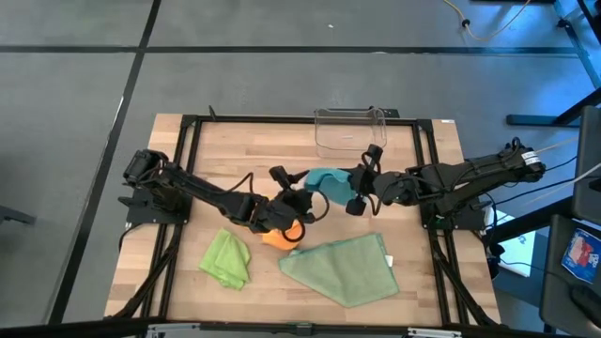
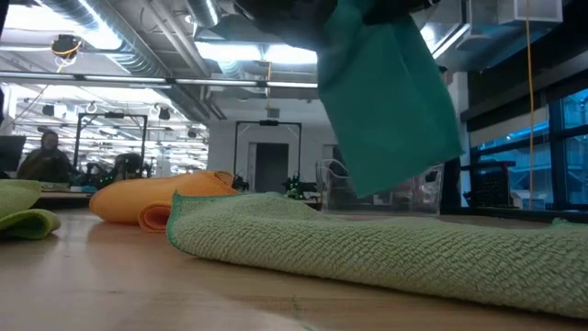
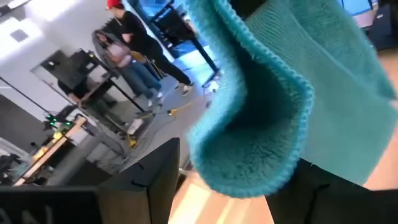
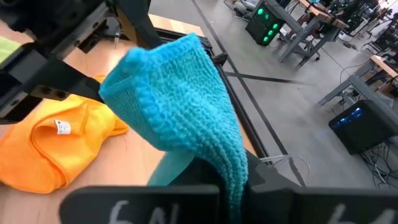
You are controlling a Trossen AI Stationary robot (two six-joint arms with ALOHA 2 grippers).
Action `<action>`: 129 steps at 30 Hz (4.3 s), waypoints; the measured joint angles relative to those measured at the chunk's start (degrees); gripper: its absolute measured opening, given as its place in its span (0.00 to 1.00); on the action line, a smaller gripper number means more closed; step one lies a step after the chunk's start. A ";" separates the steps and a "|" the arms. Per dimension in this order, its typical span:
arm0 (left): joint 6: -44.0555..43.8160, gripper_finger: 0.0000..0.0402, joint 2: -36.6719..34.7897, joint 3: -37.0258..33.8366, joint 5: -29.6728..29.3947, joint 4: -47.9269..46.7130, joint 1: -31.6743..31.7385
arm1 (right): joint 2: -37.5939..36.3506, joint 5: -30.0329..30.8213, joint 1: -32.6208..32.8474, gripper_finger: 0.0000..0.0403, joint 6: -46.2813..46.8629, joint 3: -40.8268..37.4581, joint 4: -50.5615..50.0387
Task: Fold microfiber towels
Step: Fold the blue microfiber cloth
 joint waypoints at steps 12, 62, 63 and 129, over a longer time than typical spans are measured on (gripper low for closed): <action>2.03 0.49 -0.02 0.00 -1.20 1.66 -0.35 | 0.00 -0.11 0.01 0.01 0.02 0.00 -0.47; 8.72 0.00 -0.09 0.00 0.80 4.14 -2.81 | 0.00 -8.55 -0.01 0.17 -1.70 0.00 -2.09; 8.72 0.00 -0.09 0.00 0.78 4.14 -2.81 | 0.00 -10.43 -0.01 0.18 -1.64 0.00 -2.10; -64.67 0.52 -19.74 0.00 32.26 -72.38 3.72 | 0.00 -25.22 0.01 0.16 40.61 -15.37 -32.00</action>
